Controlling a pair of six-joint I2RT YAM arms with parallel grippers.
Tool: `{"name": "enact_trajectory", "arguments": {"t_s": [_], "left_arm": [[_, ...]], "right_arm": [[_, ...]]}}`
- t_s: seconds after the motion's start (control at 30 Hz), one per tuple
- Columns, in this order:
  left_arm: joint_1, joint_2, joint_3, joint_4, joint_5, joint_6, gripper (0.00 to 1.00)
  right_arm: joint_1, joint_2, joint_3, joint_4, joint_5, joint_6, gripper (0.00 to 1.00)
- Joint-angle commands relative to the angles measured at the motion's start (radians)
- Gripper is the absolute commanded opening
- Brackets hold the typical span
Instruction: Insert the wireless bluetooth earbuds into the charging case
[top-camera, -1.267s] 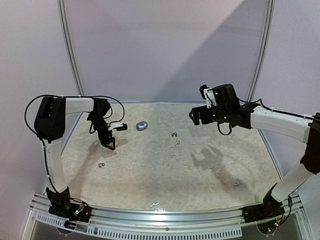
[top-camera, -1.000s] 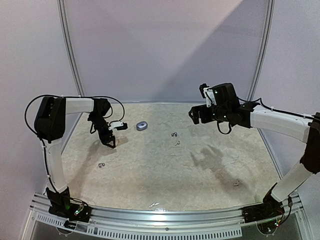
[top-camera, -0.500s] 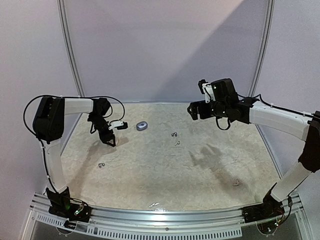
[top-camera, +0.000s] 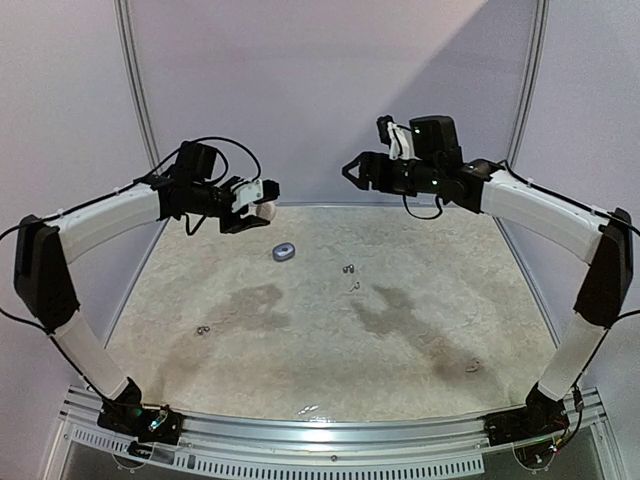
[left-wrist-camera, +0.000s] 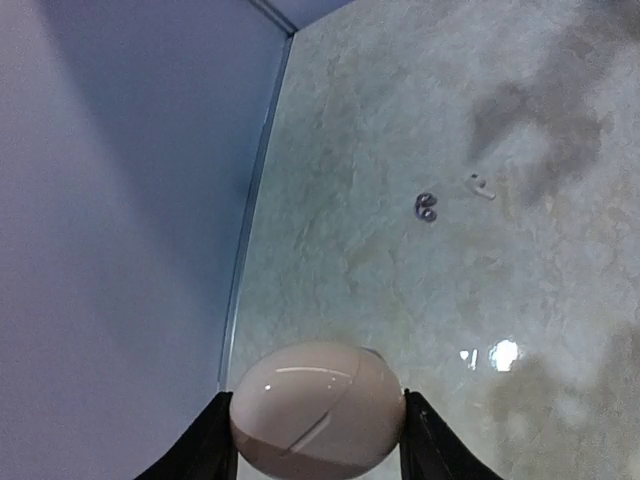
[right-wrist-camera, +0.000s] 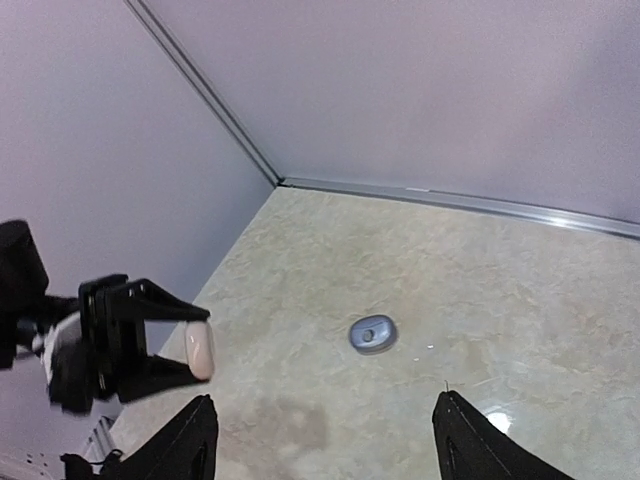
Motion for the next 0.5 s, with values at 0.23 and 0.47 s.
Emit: {"name": "enact_trajectory", "arguments": {"t_s": [0.23,0.47], "left_arm": [[-0.137,-0.095,-0.176,0.418,0.086,0.046,0.32],[-0.146,-0.087,-0.165,0.434,0.091,0.011,0.31]], "right_arm": [[0.116,0.184,0.188,-0.042,-0.194,0.049,0.73],[0.131,0.241,0.243,-0.069,-0.206,-0.003,0.7]]}}
